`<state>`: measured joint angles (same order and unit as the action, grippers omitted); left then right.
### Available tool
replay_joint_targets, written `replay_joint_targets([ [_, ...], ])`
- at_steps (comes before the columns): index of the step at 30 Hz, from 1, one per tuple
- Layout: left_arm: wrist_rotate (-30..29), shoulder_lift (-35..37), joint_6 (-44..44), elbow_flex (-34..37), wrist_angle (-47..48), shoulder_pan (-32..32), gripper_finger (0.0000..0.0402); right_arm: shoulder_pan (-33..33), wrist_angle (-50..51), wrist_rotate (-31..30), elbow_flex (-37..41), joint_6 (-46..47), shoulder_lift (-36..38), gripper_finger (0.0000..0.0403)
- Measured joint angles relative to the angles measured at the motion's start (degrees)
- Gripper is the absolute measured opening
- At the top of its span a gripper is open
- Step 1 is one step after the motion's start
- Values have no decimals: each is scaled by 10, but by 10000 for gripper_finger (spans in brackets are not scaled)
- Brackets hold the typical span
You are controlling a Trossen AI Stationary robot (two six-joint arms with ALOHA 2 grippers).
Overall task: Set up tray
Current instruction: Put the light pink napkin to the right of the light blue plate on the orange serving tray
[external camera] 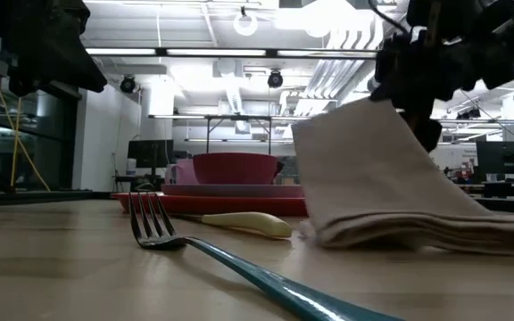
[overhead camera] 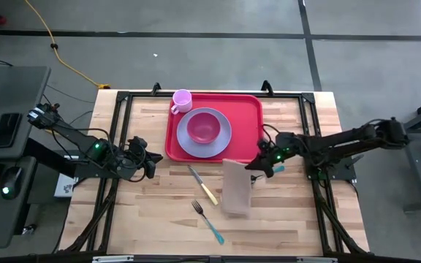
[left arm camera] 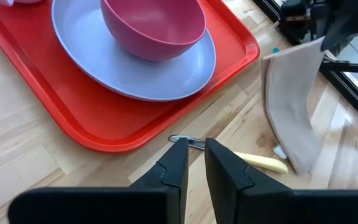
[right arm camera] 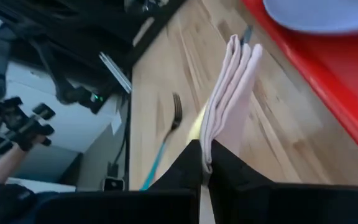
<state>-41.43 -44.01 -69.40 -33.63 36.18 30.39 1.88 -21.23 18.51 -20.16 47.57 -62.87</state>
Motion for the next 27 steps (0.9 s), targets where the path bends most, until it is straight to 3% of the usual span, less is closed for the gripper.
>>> replay_joint_targets([
  [17, 0, 0, -14, 0, 0, 0, 85, 89, 23, -23, 0, -26, 87, 0],
  [27, 0, 0, -14, 0, 0, 0, 85, 178, 122, -32, 0, -74, 129, 0],
])
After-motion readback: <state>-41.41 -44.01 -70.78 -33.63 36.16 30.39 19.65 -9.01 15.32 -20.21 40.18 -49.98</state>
